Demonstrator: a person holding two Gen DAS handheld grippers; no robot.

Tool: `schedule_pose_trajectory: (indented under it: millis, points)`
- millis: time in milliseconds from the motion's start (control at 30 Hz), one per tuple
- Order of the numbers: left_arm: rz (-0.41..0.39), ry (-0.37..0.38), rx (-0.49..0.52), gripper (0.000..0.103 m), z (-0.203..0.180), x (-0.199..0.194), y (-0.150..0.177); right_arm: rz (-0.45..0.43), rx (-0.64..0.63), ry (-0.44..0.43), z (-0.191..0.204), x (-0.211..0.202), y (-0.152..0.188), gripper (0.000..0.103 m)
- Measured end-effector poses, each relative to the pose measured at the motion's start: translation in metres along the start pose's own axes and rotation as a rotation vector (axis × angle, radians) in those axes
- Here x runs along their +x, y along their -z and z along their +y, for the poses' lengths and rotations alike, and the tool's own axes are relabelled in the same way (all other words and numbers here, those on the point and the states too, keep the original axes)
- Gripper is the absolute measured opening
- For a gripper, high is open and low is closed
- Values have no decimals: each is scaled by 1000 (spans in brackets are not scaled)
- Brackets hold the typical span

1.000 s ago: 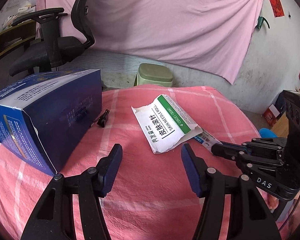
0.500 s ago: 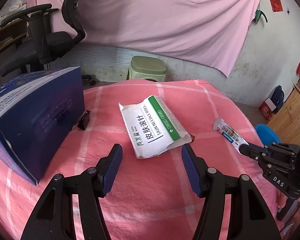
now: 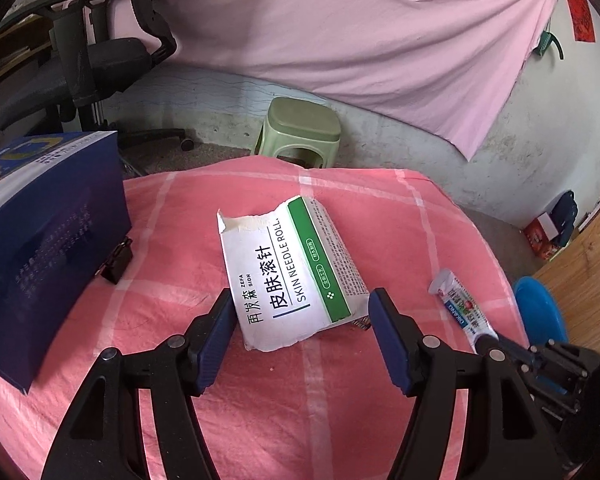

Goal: Collect trash
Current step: 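Grasp the white skin needle roll package with left gripper while right holds the tube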

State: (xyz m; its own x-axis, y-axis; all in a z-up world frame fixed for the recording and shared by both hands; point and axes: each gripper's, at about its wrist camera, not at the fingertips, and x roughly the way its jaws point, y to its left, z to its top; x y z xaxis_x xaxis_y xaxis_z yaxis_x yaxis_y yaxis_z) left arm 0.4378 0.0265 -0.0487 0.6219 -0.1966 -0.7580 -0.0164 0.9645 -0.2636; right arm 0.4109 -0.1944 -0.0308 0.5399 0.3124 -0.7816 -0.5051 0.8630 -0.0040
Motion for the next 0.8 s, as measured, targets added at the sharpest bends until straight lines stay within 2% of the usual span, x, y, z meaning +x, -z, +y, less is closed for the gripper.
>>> schedule_pose_trajectory:
  millis: [100, 233, 467, 800]
  points:
    - [9, 3, -17, 67, -1, 4, -3, 1, 3, -2, 0, 0, 0, 21]
    - [7, -1, -37, 67, 1, 8, -6, 3, 5, -3, 1, 0, 0, 21]
    - [-14, -8, -66, 58, 4, 4, -2, 4, 8, -10, 0, 1, 0, 21]
    - [-78, 73, -107, 55, 21, -27, 17, -14, 0, -32, 4, -5, 3, 21]
